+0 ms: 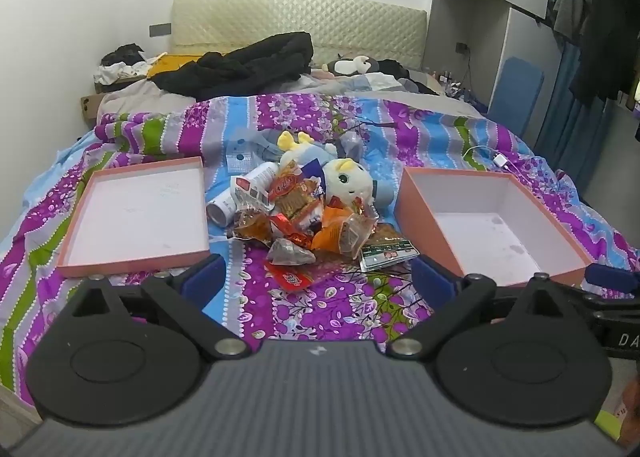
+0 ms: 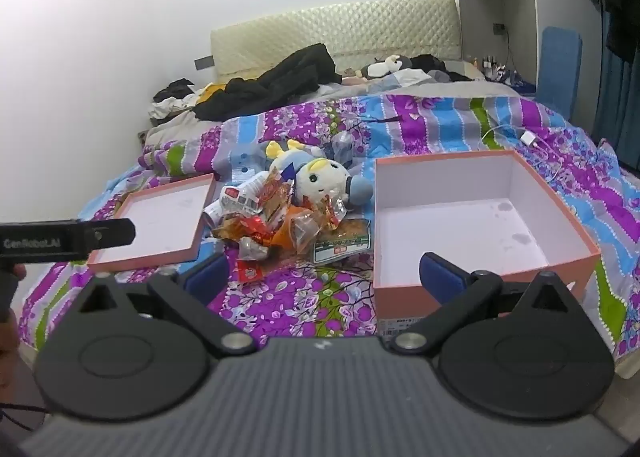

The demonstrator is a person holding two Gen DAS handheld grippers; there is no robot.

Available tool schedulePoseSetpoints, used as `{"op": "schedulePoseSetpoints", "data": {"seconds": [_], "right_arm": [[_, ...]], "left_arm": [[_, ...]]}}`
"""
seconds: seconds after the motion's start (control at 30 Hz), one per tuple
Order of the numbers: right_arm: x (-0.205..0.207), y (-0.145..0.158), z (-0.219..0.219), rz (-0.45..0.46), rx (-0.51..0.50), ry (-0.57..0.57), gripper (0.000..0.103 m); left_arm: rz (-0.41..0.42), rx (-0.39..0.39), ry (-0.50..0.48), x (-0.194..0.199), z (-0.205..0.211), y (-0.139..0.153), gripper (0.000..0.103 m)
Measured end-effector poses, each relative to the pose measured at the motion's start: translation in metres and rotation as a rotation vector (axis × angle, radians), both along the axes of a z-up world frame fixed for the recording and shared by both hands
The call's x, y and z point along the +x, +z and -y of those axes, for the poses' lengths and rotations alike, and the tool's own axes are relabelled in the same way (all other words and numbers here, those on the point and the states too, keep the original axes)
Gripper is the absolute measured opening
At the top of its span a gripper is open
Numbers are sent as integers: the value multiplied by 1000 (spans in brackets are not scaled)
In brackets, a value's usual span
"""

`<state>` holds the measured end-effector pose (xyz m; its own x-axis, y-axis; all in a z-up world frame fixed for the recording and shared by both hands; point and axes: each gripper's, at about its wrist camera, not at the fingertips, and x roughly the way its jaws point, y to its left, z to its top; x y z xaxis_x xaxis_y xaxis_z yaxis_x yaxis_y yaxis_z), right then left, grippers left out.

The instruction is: Organize snacks

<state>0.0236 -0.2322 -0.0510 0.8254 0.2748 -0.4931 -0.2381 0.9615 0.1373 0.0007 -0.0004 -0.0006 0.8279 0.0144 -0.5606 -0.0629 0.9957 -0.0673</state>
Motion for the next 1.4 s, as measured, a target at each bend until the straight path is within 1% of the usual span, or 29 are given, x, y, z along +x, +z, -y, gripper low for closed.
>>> {"op": "schedulePoseSetpoints", "data": {"seconds": [0.33,0.73,1.4], "right_arm": [[-1,3,-5,13,-12,11,103],[-1,3,-4,9,-7,23,103],[-1,4,-7,10,-12,24,103]], "left_arm": [[-4,-13,0,0,-3,-3,101],[-15,-24,1,3,-4,-3,102],[-22,-14,-3,3,-5,-6,102]]}}
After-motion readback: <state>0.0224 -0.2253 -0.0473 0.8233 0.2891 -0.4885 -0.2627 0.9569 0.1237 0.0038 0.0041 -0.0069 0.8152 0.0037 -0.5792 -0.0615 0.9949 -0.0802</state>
